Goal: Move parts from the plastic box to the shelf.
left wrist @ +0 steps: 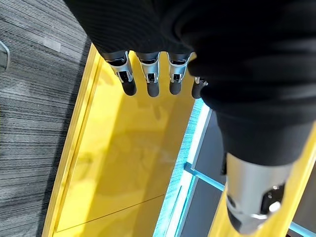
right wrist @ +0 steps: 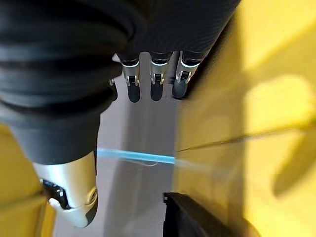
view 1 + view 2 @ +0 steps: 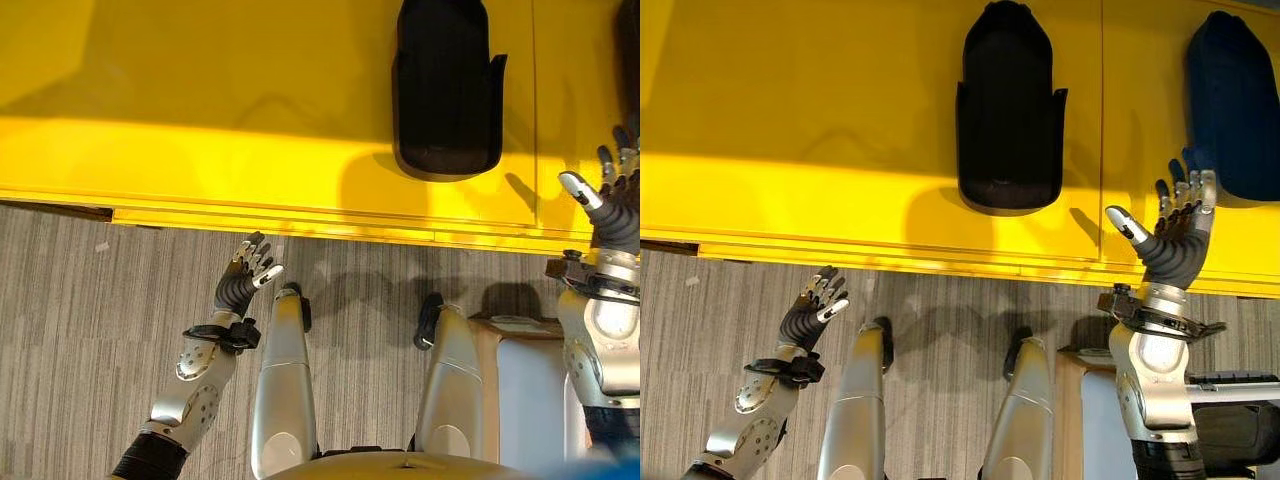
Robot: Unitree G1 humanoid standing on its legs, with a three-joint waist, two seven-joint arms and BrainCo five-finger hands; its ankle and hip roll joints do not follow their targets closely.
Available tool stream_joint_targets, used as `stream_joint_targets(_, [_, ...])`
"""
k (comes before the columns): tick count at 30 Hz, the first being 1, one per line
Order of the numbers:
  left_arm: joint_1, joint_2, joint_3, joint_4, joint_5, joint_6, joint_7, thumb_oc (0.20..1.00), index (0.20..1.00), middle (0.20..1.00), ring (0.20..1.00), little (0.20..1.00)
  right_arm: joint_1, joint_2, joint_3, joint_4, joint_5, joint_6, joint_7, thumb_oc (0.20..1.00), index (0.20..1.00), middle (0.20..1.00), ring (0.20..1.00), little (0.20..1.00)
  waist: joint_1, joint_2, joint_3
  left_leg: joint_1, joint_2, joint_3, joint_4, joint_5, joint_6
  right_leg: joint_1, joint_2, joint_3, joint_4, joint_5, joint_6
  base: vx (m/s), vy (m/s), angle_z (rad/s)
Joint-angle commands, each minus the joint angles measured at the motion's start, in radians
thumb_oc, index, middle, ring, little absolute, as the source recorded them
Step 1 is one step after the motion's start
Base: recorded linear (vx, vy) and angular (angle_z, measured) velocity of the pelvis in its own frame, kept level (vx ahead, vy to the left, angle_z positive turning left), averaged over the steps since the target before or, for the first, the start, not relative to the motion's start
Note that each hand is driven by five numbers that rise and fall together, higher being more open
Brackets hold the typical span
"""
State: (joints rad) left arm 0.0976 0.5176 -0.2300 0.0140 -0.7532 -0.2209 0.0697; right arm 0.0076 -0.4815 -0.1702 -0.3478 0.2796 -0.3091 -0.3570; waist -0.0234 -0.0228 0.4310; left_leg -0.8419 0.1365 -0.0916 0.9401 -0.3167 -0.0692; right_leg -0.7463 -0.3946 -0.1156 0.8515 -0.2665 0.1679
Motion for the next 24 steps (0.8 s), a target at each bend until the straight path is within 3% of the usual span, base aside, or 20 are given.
stream_joint_targets(1, [0.046, 0.008, 0.008, -0.048, 0.032, -0.048, -0.045, 1.000, 1.000, 1.000, 1.000, 1.000, 0.054, -0.074, -0.046, -0.030, -0.202, -0.036, 0.014, 1.000, 1.000, 1.000, 1.000, 1.000, 0.004, -0.010, -0.110, 0.020, -0.008, 0.001, -0.043, 0.021, 0.018, -0.021, 0.052, -0.004, 0.073, -0.022, -0.063, 0.03, 0.010, -0.02])
stream_joint_targets(8, [0.070, 0.019, 0.024, -0.039, 0.059, -0.049, -0.078, 1.000, 1.000, 1.000, 1.000, 1.000, 0.232, -0.183, -0.041, -0.116, -0.392, -0.009, 0.102, 1.000, 1.000, 1.000, 1.000, 1.000, -0.013, -0.028, -0.128, 0.143, 0.002, 0.008, -0.118, 0.035, 0.010, 0.098, 0.058, -0.004, -0.004, 0.005, -0.049, 0.02, 0.005, -0.09])
stream_joint_targets(9, [0.079, 0.025, 0.030, -0.042, 0.067, -0.049, -0.088, 1.000, 1.000, 1.000, 1.000, 1.000, 0.311, -0.231, -0.044, -0.133, -0.472, -0.001, 0.139, 1.000, 1.000, 1.000, 1.000, 1.000, -0.016, -0.035, -0.124, 0.164, 0.001, 0.014, -0.133, 0.063, 0.012, 0.125, 0.051, -0.008, -0.030, 0.035, -0.056, -0.05, 0.027, -0.10])
stream_joint_targets(13, [0.084, 0.035, 0.019, -0.035, 0.102, -0.035, -0.090, 1.000, 1.000, 1.000, 1.000, 1.000, 0.447, -0.397, 0.051, -0.123, -0.820, 0.041, 0.201, 1.000, 1.000, 1.000, 1.000, 1.000, -0.021, -0.045, -0.121, 0.204, 0.012, 0.026, -0.131, 0.050, 0.006, 0.159, 0.055, 0.003, -0.047, 0.038, -0.052, -0.03, 0.028, -0.10])
stream_joint_targets(24, [0.057, -0.002, 0.008, -0.003, 0.143, -0.032, -0.043, 1.000, 1.000, 1.000, 1.000, 1.000, 0.341, -0.380, 0.257, 0.027, -0.971, 0.097, 0.211, 1.000, 1.000, 1.000, 1.000, 1.000, -0.014, -0.039, -0.116, 0.180, 0.019, 0.036, -0.120, 0.055, 0.007, 0.120, 0.059, 0.017, -0.036, 0.046, -0.051, -0.01, 0.005, -0.02])
